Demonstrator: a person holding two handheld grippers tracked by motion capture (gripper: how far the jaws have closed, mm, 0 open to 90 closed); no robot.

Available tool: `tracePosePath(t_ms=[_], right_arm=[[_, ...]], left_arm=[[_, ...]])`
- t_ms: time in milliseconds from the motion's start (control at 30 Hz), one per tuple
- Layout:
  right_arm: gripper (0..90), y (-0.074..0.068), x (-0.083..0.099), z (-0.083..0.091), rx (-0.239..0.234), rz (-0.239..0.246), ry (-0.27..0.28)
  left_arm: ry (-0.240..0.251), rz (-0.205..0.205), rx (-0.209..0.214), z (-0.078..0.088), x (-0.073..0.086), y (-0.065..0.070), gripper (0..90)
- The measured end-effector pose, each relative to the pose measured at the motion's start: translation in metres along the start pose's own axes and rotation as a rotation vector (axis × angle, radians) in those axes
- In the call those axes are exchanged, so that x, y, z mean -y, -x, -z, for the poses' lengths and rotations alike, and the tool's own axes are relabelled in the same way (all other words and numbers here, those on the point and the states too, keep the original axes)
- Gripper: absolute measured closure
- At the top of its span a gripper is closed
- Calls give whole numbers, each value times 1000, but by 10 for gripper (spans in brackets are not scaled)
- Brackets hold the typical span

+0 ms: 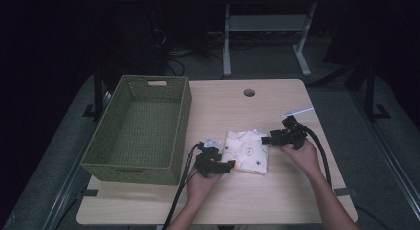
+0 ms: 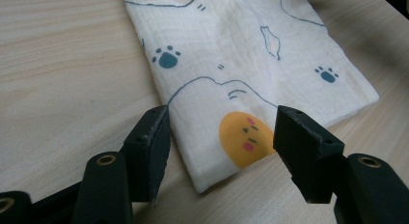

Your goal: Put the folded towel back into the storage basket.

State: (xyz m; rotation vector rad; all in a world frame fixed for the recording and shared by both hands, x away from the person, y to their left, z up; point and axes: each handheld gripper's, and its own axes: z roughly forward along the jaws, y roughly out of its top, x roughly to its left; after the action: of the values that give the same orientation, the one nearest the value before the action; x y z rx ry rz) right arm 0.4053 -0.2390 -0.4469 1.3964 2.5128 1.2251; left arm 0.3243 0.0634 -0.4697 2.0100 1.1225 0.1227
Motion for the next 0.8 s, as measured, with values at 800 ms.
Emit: tracePosePath(t_ms=[800], right_arm=[[371,0,-7,-20,65,8,-70]], left_arm=[[-43,-20,-17,-12,-25,-2,512]])
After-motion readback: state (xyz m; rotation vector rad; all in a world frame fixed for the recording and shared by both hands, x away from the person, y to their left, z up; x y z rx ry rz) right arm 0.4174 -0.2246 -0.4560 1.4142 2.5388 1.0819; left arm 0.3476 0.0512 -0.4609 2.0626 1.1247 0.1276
